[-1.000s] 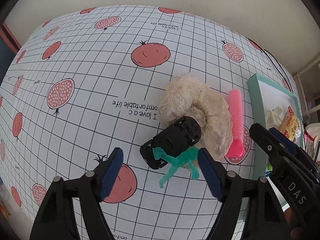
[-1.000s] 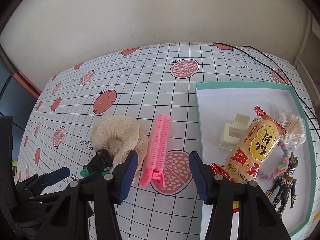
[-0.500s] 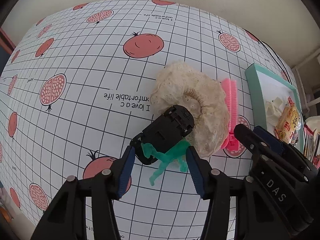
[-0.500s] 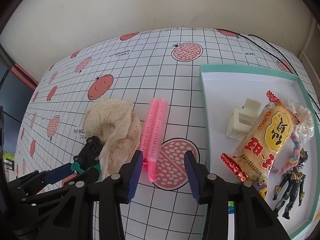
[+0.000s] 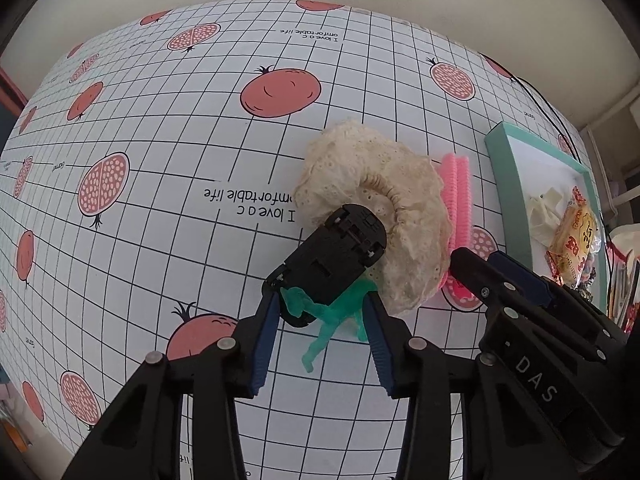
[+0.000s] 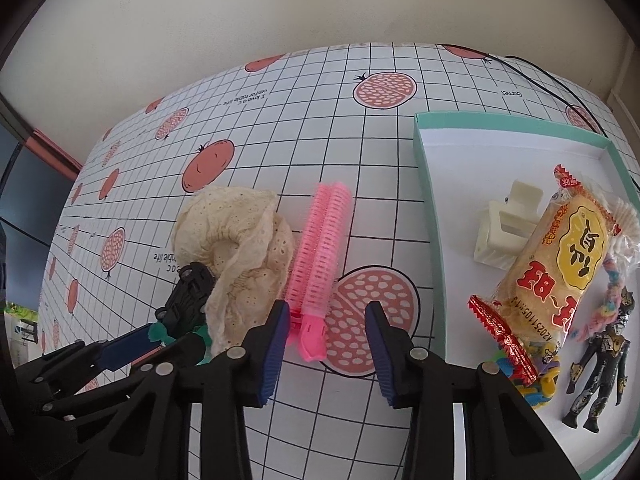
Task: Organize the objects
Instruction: 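Grasp the black-teal hair clip with the left tool while the right tool grasps the pink hair roller, then carry the teal hair clip and pink roller over the tray with both tools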
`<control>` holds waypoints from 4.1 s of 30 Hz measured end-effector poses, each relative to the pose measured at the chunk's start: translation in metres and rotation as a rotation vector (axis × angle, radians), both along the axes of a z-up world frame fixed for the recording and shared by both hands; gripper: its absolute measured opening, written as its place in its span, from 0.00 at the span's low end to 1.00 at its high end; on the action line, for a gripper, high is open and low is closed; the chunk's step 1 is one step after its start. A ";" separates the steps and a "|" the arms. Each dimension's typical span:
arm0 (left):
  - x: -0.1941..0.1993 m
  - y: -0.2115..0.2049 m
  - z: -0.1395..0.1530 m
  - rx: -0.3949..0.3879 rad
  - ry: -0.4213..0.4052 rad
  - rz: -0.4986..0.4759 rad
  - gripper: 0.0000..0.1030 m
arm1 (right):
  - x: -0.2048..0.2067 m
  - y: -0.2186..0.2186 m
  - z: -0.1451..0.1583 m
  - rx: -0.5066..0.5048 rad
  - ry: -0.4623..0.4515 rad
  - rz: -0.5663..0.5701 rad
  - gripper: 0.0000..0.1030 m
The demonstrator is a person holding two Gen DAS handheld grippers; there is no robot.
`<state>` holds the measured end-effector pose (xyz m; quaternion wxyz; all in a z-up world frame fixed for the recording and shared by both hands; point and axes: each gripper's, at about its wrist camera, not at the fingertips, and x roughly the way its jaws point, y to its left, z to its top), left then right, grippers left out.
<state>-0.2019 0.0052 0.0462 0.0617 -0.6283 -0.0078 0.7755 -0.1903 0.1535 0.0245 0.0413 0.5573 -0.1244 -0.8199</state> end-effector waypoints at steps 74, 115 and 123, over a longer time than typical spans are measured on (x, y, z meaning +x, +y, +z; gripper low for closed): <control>-0.002 -0.045 0.071 0.099 0.210 0.116 0.39 | -0.002 -0.004 -0.002 -0.023 0.039 -0.018 0.29; 0.038 0.064 0.106 0.172 0.279 -0.056 0.39 | 0.075 0.104 0.081 0.100 0.170 -0.145 0.27; 0.071 0.110 0.105 0.180 0.276 -0.150 0.39 | 0.114 0.157 0.082 0.084 0.164 -0.235 0.28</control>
